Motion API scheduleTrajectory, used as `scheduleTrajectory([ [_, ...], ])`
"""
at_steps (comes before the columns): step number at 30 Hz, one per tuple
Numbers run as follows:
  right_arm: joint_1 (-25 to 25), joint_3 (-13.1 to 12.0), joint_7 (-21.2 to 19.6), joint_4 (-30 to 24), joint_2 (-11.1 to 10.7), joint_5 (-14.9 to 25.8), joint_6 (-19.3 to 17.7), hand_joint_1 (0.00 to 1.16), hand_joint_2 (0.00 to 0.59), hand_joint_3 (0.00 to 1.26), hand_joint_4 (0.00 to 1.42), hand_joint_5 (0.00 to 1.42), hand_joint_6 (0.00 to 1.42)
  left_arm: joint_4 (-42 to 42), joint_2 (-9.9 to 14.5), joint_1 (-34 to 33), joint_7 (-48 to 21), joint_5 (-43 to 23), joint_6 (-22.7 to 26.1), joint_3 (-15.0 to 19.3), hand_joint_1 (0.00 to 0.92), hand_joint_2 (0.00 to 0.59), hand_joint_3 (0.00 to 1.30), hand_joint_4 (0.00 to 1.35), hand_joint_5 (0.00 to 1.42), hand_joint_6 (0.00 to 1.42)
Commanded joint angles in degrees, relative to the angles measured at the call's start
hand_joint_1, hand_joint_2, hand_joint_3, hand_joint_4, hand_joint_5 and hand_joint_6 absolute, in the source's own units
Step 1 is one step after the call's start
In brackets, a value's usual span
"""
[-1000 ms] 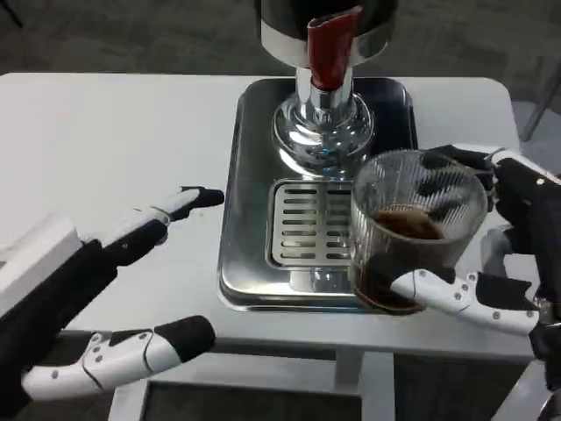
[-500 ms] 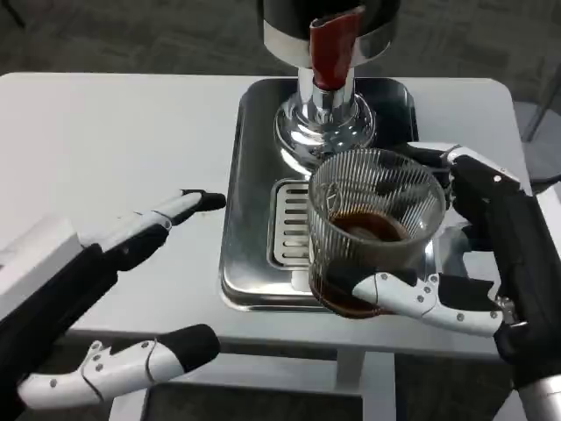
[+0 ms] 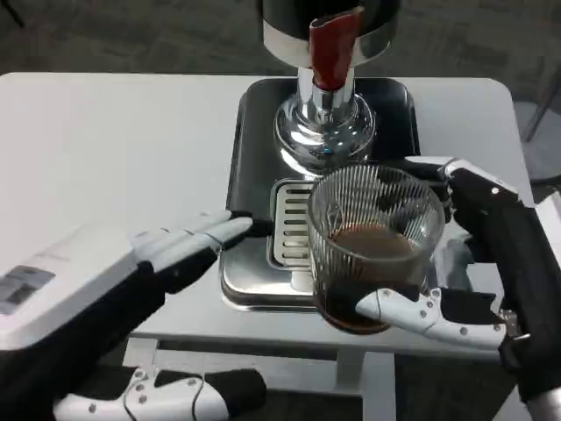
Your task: Grasp the cup under the faucet to collect the drink, then remove the cup.
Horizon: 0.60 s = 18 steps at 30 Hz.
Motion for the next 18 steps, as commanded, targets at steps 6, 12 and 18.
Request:
scheduleTrajectory([
  [6, 1.3, -0.5, 1.3, -3.0, -1.5, 2.1, -1.8, 0.96, 0.158, 1.04, 1.2, 1.42, 1.42, -2.6, -0.1, 2.4, -0.7, 2.7, 0.6, 1.9, 0.0, 0.126, 0.08, 0.0, 0.04, 0.19],
  [12, 1.6, -1.2, 1.5, -3.0, -2.0, 2.5, -2.0, 0.96, 0.158, 1.04, 1.2, 1.42, 1.42, -2.7, -0.1, 2.5, -0.7, 2.9, 0.7, 1.8, 0.0, 0.127, 0.07, 0.0, 0.04, 0.19],
  [18, 2.3, -2.0, 1.6, -3.6, -2.5, 3.0, -1.9, 0.96, 0.166, 1.04, 1.2, 1.42, 1.42, -2.6, 0.0, 2.1, -0.7, 3.0, 0.7, 1.2, 0.0, 0.131, 0.07, 0.0, 0.03, 0.19],
])
